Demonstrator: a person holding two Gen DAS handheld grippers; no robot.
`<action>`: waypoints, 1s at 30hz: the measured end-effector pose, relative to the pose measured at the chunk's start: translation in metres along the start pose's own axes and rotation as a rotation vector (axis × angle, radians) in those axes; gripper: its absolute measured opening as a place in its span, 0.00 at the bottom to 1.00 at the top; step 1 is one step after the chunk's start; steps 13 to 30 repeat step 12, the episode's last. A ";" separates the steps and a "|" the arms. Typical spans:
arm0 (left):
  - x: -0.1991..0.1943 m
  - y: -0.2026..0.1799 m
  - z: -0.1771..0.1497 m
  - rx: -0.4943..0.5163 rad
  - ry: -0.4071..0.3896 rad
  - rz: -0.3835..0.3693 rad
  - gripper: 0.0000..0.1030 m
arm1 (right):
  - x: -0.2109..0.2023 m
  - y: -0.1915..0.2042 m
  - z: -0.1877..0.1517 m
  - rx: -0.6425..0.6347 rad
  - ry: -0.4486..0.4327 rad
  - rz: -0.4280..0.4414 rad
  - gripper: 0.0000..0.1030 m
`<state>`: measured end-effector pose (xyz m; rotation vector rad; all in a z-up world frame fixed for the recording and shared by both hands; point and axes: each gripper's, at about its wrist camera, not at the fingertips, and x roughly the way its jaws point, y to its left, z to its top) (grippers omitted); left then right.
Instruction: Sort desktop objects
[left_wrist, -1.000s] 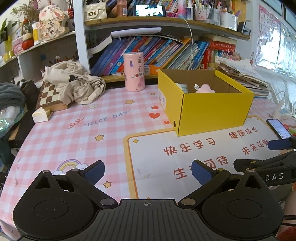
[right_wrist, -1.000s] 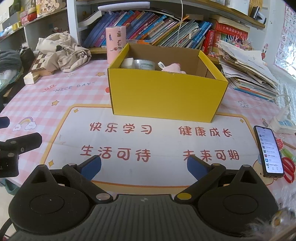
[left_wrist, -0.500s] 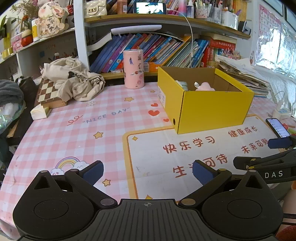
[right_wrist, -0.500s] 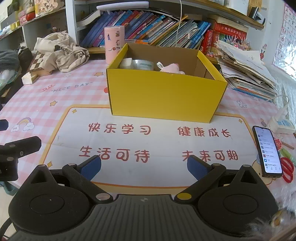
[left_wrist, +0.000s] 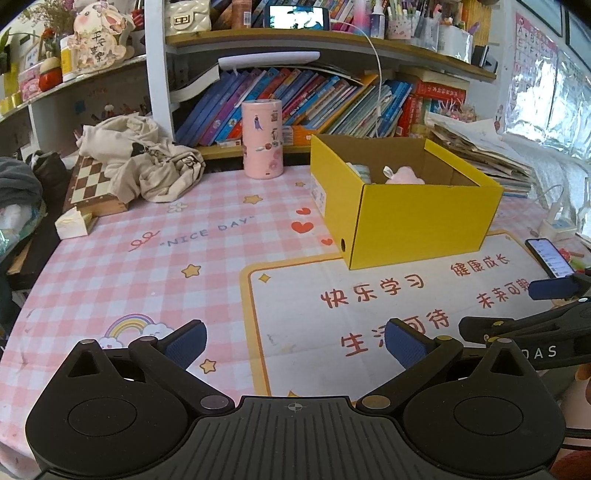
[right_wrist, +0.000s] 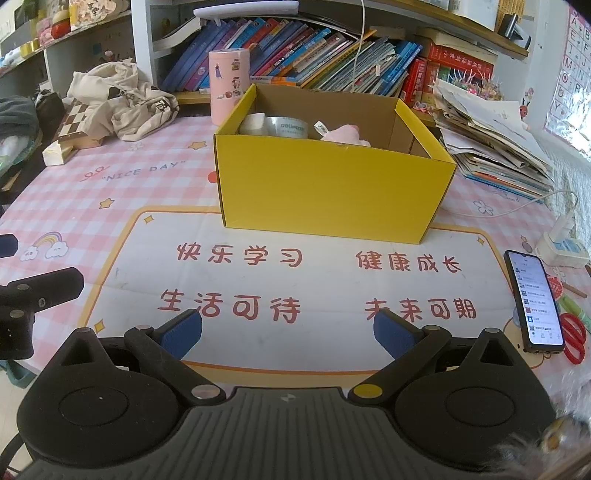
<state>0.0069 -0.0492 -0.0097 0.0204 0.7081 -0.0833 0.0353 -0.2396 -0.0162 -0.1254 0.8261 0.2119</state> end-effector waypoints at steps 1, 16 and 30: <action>0.000 0.000 0.000 -0.002 0.000 -0.005 1.00 | 0.000 0.000 0.000 0.000 0.001 -0.001 0.98; 0.002 0.000 0.001 -0.015 -0.008 -0.028 1.00 | 0.004 0.002 0.001 -0.006 0.016 -0.002 0.98; 0.002 0.000 0.001 -0.015 -0.008 -0.028 1.00 | 0.004 0.002 0.001 -0.006 0.016 -0.002 0.98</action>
